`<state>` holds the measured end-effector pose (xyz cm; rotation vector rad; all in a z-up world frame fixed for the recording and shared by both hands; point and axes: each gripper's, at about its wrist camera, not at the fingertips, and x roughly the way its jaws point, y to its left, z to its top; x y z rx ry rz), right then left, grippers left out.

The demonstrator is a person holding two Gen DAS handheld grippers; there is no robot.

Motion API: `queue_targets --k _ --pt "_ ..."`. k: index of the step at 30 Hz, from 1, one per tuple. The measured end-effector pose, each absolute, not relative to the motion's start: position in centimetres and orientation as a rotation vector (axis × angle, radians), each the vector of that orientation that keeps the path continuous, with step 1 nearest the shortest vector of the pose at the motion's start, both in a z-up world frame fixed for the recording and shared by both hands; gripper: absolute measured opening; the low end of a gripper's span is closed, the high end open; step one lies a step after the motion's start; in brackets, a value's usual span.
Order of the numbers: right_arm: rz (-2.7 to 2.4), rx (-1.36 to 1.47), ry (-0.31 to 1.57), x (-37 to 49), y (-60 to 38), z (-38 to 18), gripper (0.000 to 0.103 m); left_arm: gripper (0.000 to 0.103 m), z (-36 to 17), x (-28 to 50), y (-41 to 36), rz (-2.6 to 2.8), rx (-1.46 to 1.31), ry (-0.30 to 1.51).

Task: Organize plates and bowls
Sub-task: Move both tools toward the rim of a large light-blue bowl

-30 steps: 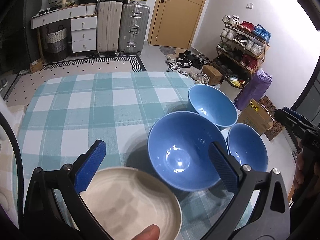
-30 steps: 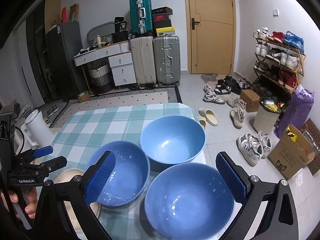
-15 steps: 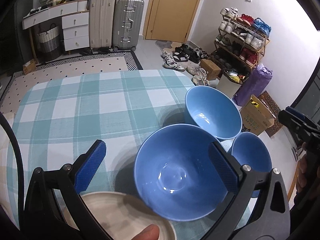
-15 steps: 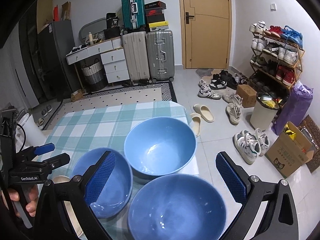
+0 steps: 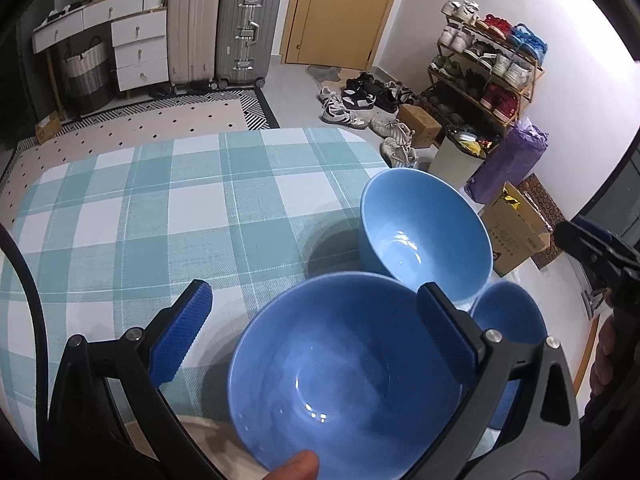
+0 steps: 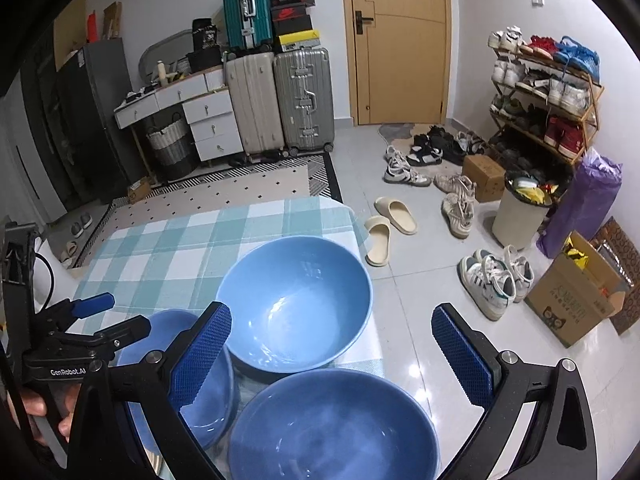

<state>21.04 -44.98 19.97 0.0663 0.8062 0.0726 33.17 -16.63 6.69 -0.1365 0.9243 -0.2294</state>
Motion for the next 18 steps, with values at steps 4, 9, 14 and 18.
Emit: queue_targets --k 4,9,14,18 --pt "0.062 0.076 0.824 22.0 -45.5 19.4 0.102 0.102 6.0 34.5 -16.9 -0.228 -0.145 0.939" --pt "0.059 0.087 0.835 23.1 -46.0 18.5 0.102 0.102 5.1 36.4 -17.9 -0.233 -0.137 0.957" --pt "0.059 0.110 0.860 24.1 -46.6 17.3 0.102 0.095 4.1 37.8 -19.4 -0.264 -0.131 0.984" --pt "0.068 0.109 0.875 24.6 -46.9 16.3 0.102 0.087 3.3 38.6 -20.3 -0.288 -0.135 1.004"
